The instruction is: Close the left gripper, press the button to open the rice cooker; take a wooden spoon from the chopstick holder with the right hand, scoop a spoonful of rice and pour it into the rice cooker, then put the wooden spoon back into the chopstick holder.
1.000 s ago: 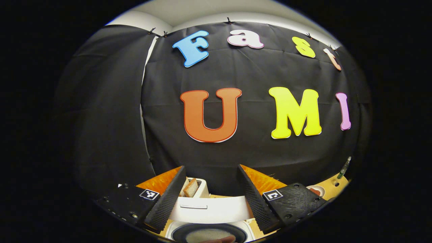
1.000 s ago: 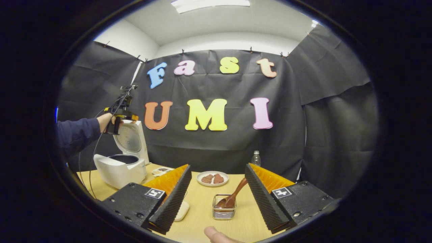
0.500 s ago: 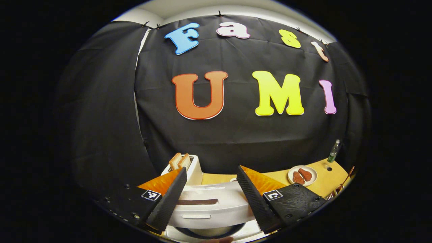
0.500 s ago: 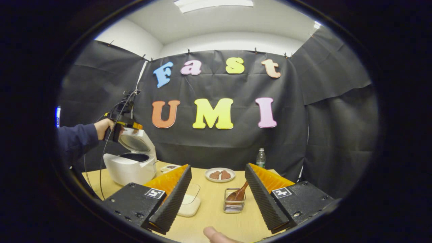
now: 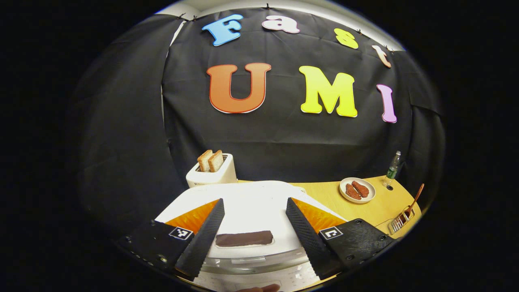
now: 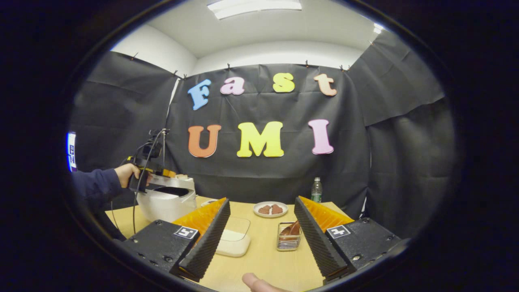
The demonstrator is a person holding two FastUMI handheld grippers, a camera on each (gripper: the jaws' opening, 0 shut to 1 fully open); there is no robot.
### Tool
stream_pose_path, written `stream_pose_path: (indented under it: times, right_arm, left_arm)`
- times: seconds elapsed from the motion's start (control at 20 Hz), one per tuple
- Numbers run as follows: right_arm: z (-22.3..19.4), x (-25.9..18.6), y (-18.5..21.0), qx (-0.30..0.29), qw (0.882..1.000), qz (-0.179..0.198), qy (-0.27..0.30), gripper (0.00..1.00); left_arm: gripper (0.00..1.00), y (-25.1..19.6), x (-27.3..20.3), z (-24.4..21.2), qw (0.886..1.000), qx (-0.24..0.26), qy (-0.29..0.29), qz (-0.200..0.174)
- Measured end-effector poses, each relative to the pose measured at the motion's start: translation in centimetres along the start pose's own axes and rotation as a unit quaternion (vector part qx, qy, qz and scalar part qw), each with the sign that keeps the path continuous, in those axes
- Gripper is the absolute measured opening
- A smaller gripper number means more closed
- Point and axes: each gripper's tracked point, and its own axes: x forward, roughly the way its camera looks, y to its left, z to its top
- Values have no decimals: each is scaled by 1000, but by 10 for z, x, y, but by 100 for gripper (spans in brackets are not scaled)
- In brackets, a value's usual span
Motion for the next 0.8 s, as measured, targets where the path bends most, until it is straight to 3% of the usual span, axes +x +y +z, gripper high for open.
stream_pose_path:
  times: [0.4, 0.45, 0.5, 0.6, 0.8]
  right_arm:
    - [-9, -12, 18, -8, 1000, 27, 2, 98]
    - [-16, -12, 5, -4, 1000, 31, 4, 96]
    - [-20, -12, 7, -3, 999, 34, 8, 100]
    - [-26, -12, 9, -6, 999, 37, 16, 96]
    - [-30, -14, 13, -3, 999, 43, 17, 99]
  left_arm:
    - [99, 2, -6, -34, 1000, 9, 12, 2]
    - [99, 3, -5, -37, 1000, 9, 16, 4]
    - [99, 3, -5, -37, 1000, 7, 13, 7]
    - [99, 3, -7, -39, 1000, 8, 16, 8]
    - [97, 4, -10, -39, 1000, 6, 24, 6]
